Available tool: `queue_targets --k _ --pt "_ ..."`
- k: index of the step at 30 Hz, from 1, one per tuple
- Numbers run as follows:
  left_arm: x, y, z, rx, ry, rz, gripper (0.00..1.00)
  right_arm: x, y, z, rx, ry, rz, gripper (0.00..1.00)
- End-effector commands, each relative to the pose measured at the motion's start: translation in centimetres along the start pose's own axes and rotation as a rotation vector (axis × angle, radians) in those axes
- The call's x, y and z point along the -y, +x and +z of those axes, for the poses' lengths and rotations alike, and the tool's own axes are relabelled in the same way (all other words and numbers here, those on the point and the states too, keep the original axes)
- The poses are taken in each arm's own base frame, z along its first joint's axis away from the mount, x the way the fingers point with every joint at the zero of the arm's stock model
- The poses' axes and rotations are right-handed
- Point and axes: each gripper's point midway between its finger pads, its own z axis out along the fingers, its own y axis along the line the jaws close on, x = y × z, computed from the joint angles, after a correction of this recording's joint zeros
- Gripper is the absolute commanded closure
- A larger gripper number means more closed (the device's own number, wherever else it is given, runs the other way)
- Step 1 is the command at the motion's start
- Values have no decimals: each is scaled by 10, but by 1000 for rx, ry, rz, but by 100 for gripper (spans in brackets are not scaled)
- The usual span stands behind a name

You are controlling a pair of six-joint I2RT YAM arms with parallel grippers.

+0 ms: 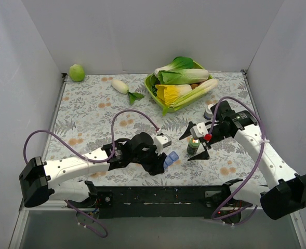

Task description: Sort the pills into containers

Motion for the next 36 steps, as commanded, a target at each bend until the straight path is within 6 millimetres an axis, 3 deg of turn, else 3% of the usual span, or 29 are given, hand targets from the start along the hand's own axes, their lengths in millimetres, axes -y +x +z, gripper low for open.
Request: queue_targets --k 1,7,11,22,36 --pt "12 -11 1 -5 1 46 92 7 -11 12 5 -43 14 5" --pt "7 -22 1 25 -64 70 93 -8 -2 31 19 -119 136 9" --pt "10 -25 0 31 -73 84 93 -1 5 38 9 -85 189 10" --pt "17 -31 -3 51 -83 105 94 2 14 44 -31 -95 259 15" --pt "12 -37 -7 69 -127 114 94 -4 18 46 -61 -121 273 34"
